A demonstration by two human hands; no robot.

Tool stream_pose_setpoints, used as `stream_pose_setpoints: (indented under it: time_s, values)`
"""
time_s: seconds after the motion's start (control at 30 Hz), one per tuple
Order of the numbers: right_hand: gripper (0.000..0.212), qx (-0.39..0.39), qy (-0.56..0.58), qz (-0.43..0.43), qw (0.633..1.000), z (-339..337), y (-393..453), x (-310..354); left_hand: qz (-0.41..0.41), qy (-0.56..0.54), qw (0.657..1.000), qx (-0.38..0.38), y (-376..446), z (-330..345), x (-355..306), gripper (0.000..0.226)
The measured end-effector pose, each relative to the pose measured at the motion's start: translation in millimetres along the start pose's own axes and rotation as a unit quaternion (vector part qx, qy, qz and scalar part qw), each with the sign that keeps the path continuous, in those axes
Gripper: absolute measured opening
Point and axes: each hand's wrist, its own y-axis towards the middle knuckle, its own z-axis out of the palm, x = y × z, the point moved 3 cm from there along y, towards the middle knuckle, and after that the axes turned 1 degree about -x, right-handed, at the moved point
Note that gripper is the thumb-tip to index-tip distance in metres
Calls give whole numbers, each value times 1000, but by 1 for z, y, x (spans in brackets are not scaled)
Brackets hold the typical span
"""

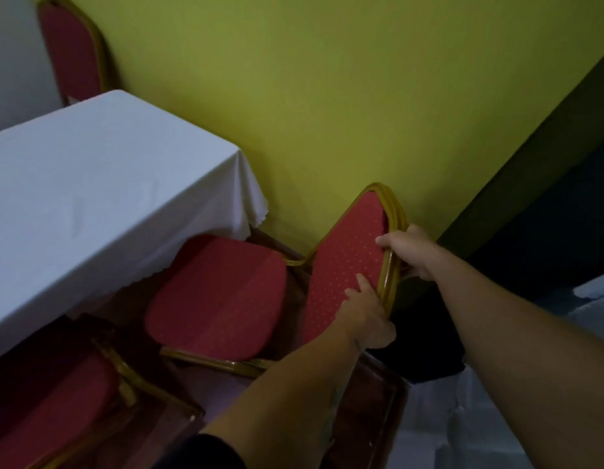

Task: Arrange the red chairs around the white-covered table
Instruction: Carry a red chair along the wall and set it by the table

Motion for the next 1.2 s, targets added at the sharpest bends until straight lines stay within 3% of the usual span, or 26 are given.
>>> stream_pose_setpoints:
  time_s: [0.47, 0.77, 0.93, 1.2]
  values:
    - [9, 72, 42, 5, 997, 58, -22, 3, 62, 118, 991, 33, -63, -46, 77, 114]
    - [15, 94, 108, -41, 989, 113, -55, 0, 47, 167, 985, -13, -120, -73, 142, 106]
    - [28, 137, 134, -55, 980, 156, -64, 14, -21, 119, 991, -54, -150, -103, 179, 93]
    - [24, 151, 172, -51, 972, 213, -86, 41, -100, -37, 988, -109, -187, -129, 211, 74]
